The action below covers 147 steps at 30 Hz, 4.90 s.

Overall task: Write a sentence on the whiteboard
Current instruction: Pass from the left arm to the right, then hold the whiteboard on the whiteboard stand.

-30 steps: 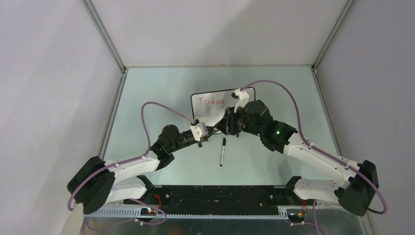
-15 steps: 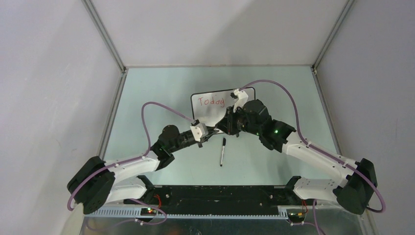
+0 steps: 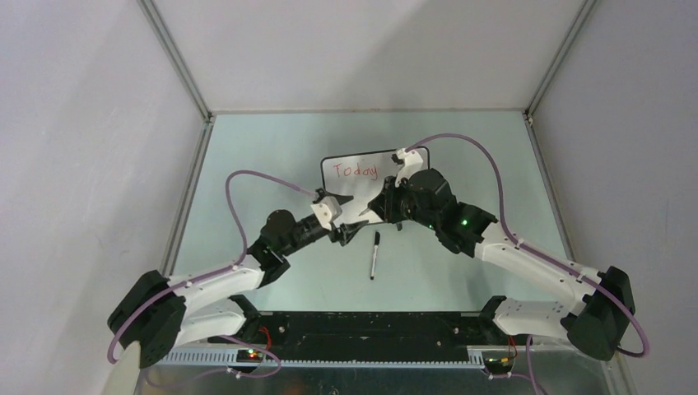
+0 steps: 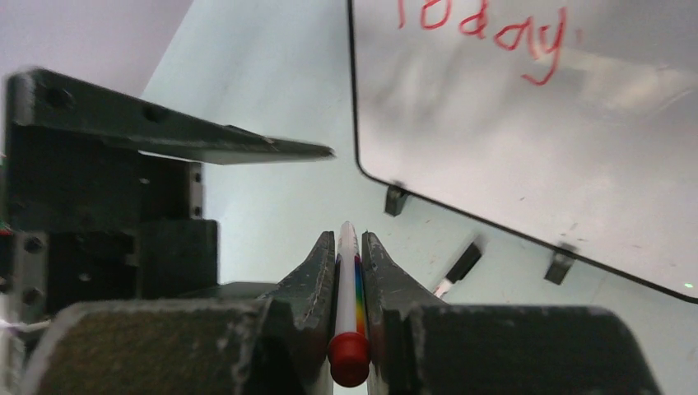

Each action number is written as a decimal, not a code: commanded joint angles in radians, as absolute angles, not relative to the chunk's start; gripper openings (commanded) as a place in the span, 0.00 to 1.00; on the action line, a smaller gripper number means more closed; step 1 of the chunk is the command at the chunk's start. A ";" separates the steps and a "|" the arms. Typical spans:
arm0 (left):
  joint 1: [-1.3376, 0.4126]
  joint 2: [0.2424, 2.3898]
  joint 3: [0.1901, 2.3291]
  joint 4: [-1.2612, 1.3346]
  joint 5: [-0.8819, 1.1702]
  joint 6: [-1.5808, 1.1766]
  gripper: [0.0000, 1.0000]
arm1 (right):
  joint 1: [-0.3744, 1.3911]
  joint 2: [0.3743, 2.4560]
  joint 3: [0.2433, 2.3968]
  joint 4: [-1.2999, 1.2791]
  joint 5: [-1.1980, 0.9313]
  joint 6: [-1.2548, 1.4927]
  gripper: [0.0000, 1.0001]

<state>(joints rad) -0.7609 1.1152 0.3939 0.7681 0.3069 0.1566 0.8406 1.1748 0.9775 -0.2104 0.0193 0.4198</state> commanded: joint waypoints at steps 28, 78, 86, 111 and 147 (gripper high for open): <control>-0.048 1.482 0.240 1.530 0.400 -0.741 0.99 | 0.930 0.963 0.517 0.476 0.437 0.277 0.00; -0.003 1.647 0.484 1.338 0.645 -0.933 0.99 | 0.918 0.874 0.393 0.580 0.430 0.293 0.00; -0.007 1.536 0.523 1.236 0.726 -0.849 0.99 | 0.912 0.868 0.394 0.577 0.434 0.288 0.00; 0.032 1.683 0.596 1.515 0.844 -0.974 0.99 | 0.897 0.881 0.394 0.582 0.423 0.290 0.00; -0.085 1.982 0.830 1.536 1.018 -1.076 0.85 | 0.914 0.911 0.398 0.598 0.438 0.277 0.00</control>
